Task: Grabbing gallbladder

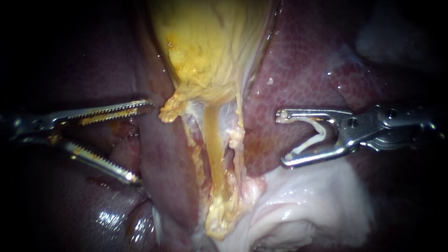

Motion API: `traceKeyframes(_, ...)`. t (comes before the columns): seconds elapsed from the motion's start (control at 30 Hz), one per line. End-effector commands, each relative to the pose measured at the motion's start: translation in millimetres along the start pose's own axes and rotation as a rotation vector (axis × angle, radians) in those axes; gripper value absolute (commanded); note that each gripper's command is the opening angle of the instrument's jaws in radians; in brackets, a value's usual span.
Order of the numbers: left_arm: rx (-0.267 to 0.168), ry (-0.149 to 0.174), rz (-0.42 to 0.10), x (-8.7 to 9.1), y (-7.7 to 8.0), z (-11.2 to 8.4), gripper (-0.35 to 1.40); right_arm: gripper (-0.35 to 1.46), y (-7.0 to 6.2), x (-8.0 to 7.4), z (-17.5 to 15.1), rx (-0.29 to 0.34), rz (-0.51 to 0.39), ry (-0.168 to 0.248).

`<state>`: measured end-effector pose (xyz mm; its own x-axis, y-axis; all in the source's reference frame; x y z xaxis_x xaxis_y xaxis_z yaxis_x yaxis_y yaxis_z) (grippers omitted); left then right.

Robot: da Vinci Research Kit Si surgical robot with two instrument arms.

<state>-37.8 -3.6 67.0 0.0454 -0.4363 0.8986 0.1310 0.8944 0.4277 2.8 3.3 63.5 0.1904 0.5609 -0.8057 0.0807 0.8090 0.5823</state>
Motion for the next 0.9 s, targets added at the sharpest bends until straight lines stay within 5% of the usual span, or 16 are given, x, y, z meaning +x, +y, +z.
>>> traceKeyframes(0.03, 0.0, 0.0, 0.0, 0.0, 0.0, 0.0, 0.86, 0.6, 0.0, 0.0, 0.0, 0.0, 0.0, 0.0)
traceKeyframes(0.3, -0.084, 0.008, -0.068, 0.2, 1.2, 1.1, 0.81, 0.6, 0.0, 0.0, 0.0, 0.0, 0.0, 0.0)
traceKeyframes(0.9, -0.143, 0.011, -0.155, 4.2, 3.6, 4.1, 0.66, 0.6, 0.0, 0.1, 0.1, 0.0, 0.0, 0.001)
